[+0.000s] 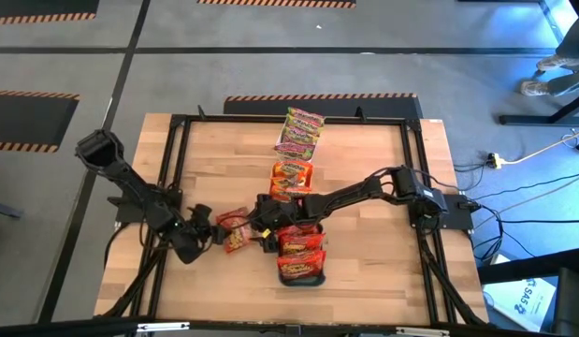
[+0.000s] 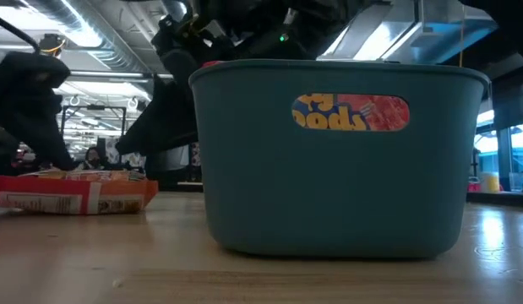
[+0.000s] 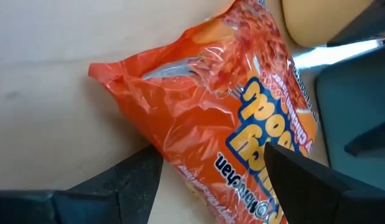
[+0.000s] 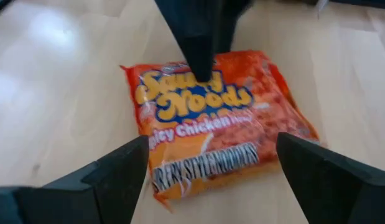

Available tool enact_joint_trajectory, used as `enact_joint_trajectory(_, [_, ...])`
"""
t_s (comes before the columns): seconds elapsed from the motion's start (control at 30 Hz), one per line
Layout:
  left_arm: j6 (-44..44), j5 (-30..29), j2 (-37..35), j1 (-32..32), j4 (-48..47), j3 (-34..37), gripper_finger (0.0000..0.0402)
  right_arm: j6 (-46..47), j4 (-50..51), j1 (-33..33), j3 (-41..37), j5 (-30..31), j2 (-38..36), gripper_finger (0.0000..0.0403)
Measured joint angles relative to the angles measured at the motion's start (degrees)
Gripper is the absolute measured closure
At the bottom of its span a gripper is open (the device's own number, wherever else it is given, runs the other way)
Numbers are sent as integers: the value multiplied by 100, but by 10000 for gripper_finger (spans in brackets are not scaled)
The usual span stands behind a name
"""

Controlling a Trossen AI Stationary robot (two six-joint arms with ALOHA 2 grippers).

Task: Sort Maruchan noodles
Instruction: Put the orange noodle pack into the blue bin

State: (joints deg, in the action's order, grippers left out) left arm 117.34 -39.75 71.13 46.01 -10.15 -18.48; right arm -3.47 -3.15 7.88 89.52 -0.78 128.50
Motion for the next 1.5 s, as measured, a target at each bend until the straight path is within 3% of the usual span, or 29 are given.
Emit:
enact_joint_trajectory(0.47, [-1497, 0, 2, -711, 701, 4, 141, 48, -79, -2, -4, -80, 182, 61])
enact_joint_trajectory(0.73, [-2090, 185, 2, -1026, 843, 4, 225, 61, -75, 0, -4, -78, 182, 61])
enact_joint_trajectory(1.1, [-2721, 127, 2, -1136, 1123, 4, 384, 71, -169, 0, 2, -74, 261, 61])
enact_joint_trajectory(1.37, [-3043, 94, 2, -1102, 1111, 4, 400, 71, -135, 2, 2, 33, 260, 61])
enact_joint_trajectory(1.5, [-3615, 70, -70, -927, 1127, -43, 401, 143, 161, 75, 2, -5, 104, 61])
